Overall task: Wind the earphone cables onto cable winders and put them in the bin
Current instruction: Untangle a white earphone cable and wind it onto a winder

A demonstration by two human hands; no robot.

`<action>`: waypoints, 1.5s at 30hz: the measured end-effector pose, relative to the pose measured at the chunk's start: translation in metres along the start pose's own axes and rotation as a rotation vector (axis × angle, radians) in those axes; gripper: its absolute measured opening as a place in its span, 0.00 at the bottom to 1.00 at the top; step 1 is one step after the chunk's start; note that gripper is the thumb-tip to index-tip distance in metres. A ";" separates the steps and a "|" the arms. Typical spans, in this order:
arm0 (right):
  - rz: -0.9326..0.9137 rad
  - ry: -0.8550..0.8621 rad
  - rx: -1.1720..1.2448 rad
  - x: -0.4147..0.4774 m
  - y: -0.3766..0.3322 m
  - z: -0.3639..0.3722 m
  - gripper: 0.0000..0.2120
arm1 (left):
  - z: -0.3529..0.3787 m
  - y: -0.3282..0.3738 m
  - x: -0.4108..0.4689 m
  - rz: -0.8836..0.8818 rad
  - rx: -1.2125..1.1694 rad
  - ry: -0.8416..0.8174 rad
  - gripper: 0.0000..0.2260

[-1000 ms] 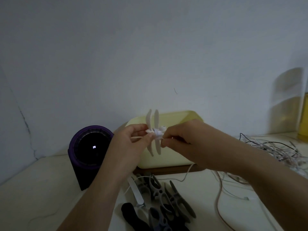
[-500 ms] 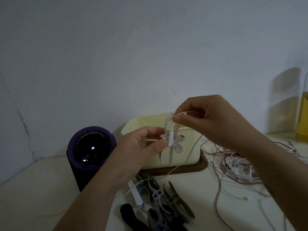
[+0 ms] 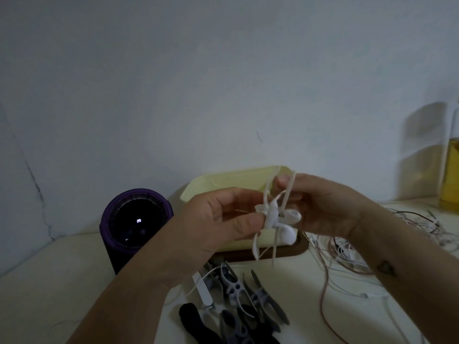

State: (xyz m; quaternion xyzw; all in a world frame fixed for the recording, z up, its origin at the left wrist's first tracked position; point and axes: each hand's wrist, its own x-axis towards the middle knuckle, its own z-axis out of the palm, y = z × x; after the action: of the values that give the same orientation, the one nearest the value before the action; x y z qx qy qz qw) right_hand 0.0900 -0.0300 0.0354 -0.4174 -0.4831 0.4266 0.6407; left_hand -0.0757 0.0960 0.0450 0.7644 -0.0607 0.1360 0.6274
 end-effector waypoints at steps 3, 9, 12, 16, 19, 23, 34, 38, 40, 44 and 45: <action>-0.051 0.156 -0.021 0.012 0.019 0.003 0.22 | 0.004 0.004 0.002 -0.011 -0.164 0.102 0.13; -0.119 0.451 -0.311 0.015 0.036 0.040 0.10 | -0.001 -0.002 0.009 -0.011 -0.503 0.364 0.14; -0.158 0.472 -0.675 0.011 0.030 0.048 0.11 | -0.009 -0.005 0.010 -0.021 -0.608 0.482 0.14; -0.187 0.367 -1.034 0.006 0.019 0.053 0.07 | -0.021 -0.011 0.009 -0.057 -0.670 0.604 0.12; -0.222 0.371 -1.187 0.002 0.007 0.055 0.07 | -0.024 -0.013 0.010 -0.079 -0.631 0.601 0.12; -0.271 0.372 -1.257 -0.007 -0.013 0.059 0.08 | -0.023 -0.015 0.009 -0.087 -0.439 0.522 0.13; -0.329 0.464 -1.238 -0.015 -0.031 0.039 0.05 | -0.016 -0.017 0.004 -0.254 0.093 0.191 0.19; -0.291 0.425 -1.141 -0.013 -0.029 0.035 0.07 | -0.019 -0.012 0.000 -0.268 0.117 0.096 0.21; -0.268 0.391 -0.955 -0.011 -0.026 0.028 0.11 | -0.021 -0.009 -0.002 -0.268 0.074 0.060 0.21; -0.112 0.220 -0.503 -0.005 -0.009 0.009 0.13 | -0.016 -0.002 -0.003 -0.230 -0.179 -0.031 0.11; -0.070 0.172 -0.440 -0.002 -0.002 0.008 0.16 | -0.015 -0.001 -0.002 -0.217 -0.237 -0.036 0.11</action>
State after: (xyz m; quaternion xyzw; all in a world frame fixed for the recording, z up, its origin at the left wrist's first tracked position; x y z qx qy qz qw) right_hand 0.0823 -0.0311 0.0383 -0.5647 -0.5222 0.2513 0.5876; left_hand -0.0796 0.1107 0.0456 0.6893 -0.0047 0.0454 0.7230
